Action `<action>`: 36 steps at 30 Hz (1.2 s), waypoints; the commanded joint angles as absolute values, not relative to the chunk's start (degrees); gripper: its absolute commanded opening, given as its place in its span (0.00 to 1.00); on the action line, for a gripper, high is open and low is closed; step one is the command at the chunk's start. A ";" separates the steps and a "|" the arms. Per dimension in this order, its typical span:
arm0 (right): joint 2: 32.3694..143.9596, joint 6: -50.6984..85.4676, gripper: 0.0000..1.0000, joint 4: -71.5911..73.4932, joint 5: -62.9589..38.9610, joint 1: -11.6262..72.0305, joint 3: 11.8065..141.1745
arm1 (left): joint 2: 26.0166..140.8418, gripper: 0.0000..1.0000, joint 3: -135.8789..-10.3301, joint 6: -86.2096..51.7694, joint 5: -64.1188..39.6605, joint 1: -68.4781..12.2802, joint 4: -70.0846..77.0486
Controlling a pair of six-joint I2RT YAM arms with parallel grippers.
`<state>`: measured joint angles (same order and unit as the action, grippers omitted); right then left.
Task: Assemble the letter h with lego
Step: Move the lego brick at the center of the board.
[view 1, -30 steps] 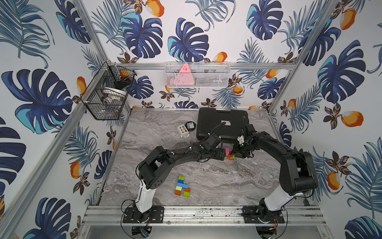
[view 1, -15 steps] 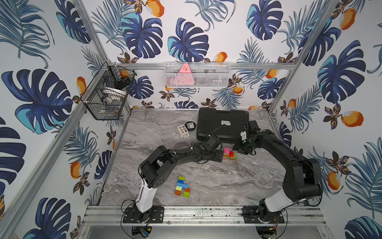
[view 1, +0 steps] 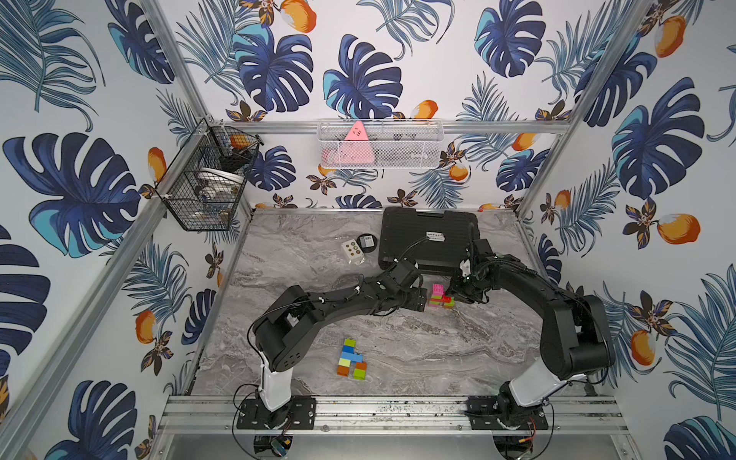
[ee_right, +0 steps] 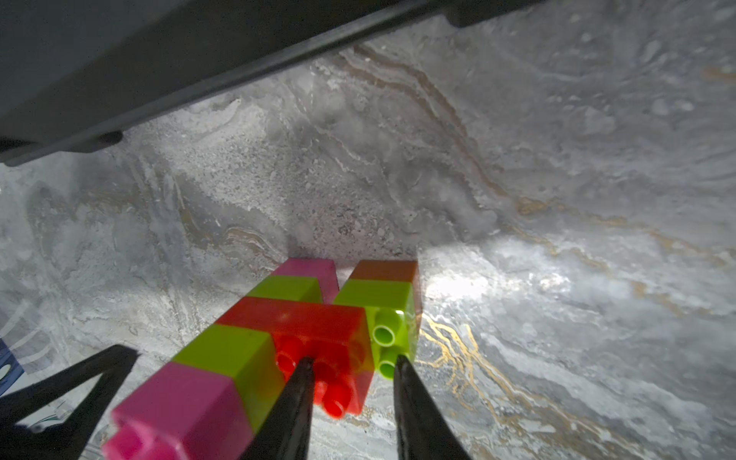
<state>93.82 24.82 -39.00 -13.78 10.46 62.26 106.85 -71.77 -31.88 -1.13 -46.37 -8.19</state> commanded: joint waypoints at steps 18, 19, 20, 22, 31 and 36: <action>96.00 22.51 0.30 -40.12 -16.84 18.16 62.64 | 84.53 0.86 -53.63 -31.11 5.37 -43.26 -3.35; 96.35 22.22 0.30 -40.29 -16.88 18.90 62.94 | 83.34 0.86 -52.92 -30.58 4.74 -43.24 -2.96; 96.78 21.88 0.30 -40.41 -17.10 19.86 63.28 | 82.16 0.87 -52.33 -29.92 4.13 -43.30 -2.52; 97.46 21.48 0.30 -40.18 -17.85 21.82 63.79 | 80.58 0.87 -51.81 -29.77 3.04 -43.28 -2.49; 94.08 18.79 0.36 -38.23 -18.85 27.56 64.50 | 77.56 0.88 -49.77 -30.18 4.87 -43.85 -4.65; 83.77 22.11 0.46 -37.64 -13.02 28.23 61.44 | 75.85 0.92 -50.43 -41.08 26.96 -41.72 -20.24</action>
<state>87.29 20.40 -37.87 -16.62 27.62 62.59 75.94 -49.50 -33.34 11.49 -43.29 -8.82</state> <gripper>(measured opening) 0.442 0.922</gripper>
